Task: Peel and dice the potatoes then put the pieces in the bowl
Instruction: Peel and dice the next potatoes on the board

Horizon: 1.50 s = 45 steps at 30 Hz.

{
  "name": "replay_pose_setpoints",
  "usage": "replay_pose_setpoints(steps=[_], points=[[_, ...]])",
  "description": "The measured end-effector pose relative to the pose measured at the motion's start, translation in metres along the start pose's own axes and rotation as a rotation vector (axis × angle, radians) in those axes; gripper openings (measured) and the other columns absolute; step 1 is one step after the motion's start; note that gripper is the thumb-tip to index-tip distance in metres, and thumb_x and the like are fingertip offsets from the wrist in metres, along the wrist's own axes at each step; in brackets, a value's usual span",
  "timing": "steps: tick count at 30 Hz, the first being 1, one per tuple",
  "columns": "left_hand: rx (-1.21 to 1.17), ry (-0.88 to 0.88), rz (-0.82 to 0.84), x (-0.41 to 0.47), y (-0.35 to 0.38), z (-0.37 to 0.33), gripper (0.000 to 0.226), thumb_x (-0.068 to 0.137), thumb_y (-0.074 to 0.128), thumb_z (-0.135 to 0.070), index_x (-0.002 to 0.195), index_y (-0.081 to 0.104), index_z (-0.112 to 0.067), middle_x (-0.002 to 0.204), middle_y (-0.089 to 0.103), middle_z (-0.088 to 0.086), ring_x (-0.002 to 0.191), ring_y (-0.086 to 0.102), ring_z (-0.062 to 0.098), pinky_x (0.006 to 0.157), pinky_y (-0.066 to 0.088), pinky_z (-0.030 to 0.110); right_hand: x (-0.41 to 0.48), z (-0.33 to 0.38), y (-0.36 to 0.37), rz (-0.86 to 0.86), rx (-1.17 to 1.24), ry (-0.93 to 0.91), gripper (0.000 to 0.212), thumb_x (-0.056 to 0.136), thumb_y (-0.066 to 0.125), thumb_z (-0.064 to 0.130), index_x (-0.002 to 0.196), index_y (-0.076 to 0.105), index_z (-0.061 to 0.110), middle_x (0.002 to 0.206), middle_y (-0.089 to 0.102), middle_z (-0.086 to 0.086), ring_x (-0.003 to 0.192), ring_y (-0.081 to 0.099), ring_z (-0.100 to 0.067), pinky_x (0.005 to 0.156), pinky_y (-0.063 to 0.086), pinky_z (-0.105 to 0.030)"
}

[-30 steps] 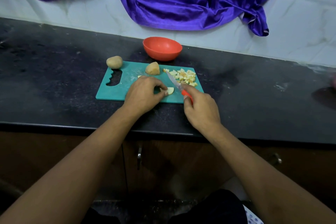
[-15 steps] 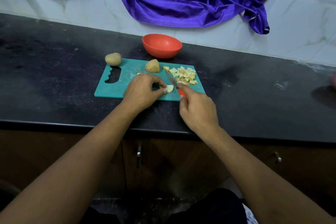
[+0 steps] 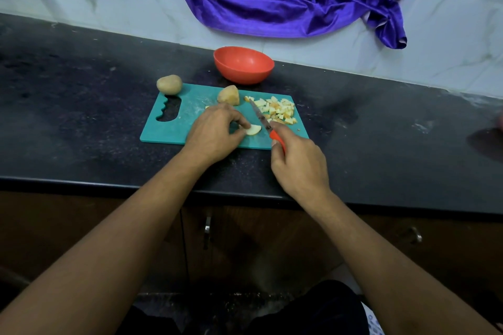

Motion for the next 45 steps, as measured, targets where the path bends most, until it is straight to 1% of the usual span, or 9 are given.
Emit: replay_pose_setpoints(steps=[5,8,11,18,24,30,34,39,45], points=[[0.03,-0.027,-0.016,-0.001,0.001,-0.001,0.042,0.087,0.052,0.001,0.103,0.078,-0.028,0.123,0.069,-0.002,0.124,0.055,0.022,0.106,0.046,0.045,-0.002,-0.001,-0.001,-0.003,0.027,0.016,0.045,0.106,0.048,0.031,0.151,0.047,0.033,0.082,0.063,0.01,0.059,0.052,-0.006,0.056,0.044,-0.026],[0.052,-0.028,-0.052,-0.001,0.001,-0.002,0.01,0.094,0.063,-0.026,0.097,0.073,-0.026,0.112,0.069,-0.003,0.112,0.059,0.021,0.097,0.05,0.044,-0.002,-0.002,-0.001,-0.009,0.034,0.022,0.044,0.105,0.048,0.031,0.15,0.049,0.033,0.083,0.064,0.009,0.058,0.052,-0.006,0.057,0.045,-0.028],[0.113,-0.026,-0.062,-0.001,0.003,-0.008,0.026,0.085,0.074,-0.05,0.092,0.069,-0.025,0.101,0.067,-0.002,0.102,0.058,0.021,0.086,0.052,0.041,-0.002,-0.002,0.0,-0.008,0.037,0.02,0.045,0.105,0.048,0.032,0.15,0.048,0.033,0.087,0.067,0.008,0.059,0.053,-0.005,0.057,0.046,-0.028],[0.02,-0.105,-0.051,0.002,0.002,-0.001,0.016,0.085,0.073,-0.031,0.1,0.076,-0.033,0.104,0.073,-0.007,0.11,0.061,0.019,0.093,0.052,0.041,0.002,-0.006,-0.003,0.058,0.102,0.06,0.044,0.104,0.051,0.031,0.148,0.051,0.039,0.087,0.065,0.011,0.057,0.055,-0.007,0.054,0.04,-0.024],[-0.028,-0.093,0.001,0.003,0.005,0.0,0.025,0.086,0.066,-0.022,0.103,0.079,-0.033,0.113,0.075,-0.016,0.115,0.063,0.018,0.105,0.049,0.042,0.012,0.002,-0.018,0.106,0.051,0.071,0.046,0.101,0.052,0.025,0.145,0.055,0.038,0.108,0.072,0.004,0.065,0.058,-0.007,0.06,0.046,-0.03],[-0.051,-0.102,-0.053,0.003,0.002,0.001,0.012,0.088,0.073,-0.028,0.097,0.08,-0.031,0.104,0.076,-0.012,0.107,0.065,0.015,0.096,0.053,0.042,0.014,0.018,-0.011,0.176,0.007,0.055,0.049,0.1,0.052,0.024,0.148,0.053,0.034,0.104,0.068,0.001,0.07,0.058,-0.011,0.061,0.047,-0.031],[-0.052,-0.107,-0.069,0.002,0.003,0.002,0.011,0.087,0.075,-0.028,0.095,0.081,-0.03,0.099,0.077,-0.01,0.103,0.068,0.015,0.093,0.055,0.041,0.012,0.031,-0.012,0.158,-0.067,0.011,0.049,0.101,0.049,0.024,0.15,0.051,0.033,0.116,0.068,-0.001,0.086,0.062,-0.016,0.073,0.055,-0.035],[-0.051,-0.123,-0.086,0.001,0.002,0.003,0.009,0.087,0.075,-0.026,0.093,0.081,-0.029,0.099,0.078,-0.011,0.102,0.069,0.015,0.092,0.056,0.04,0.009,0.039,-0.005,0.195,-0.164,-0.015,0.05,0.102,0.046,0.026,0.152,0.046,0.029,0.103,0.066,-0.002,0.085,0.062,-0.018,0.072,0.056,-0.039],[-0.029,-0.122,-0.084,0.002,0.002,0.002,0.009,0.088,0.075,-0.026,0.093,0.081,-0.028,0.101,0.078,-0.012,0.101,0.069,0.013,0.092,0.056,0.039,0.0,0.043,0.006,0.22,-0.331,-0.041,0.056,0.104,0.045,0.029,0.159,0.034,0.025,0.089,0.05,-0.001,0.077,0.046,-0.019,0.063,0.038,-0.036]])
Point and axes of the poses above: each hand's wrist, its own x-axis towards the middle knuckle, its own y-axis out of the palm, z = x × y, the point moved 6 cm from there along x, towards the middle knuckle
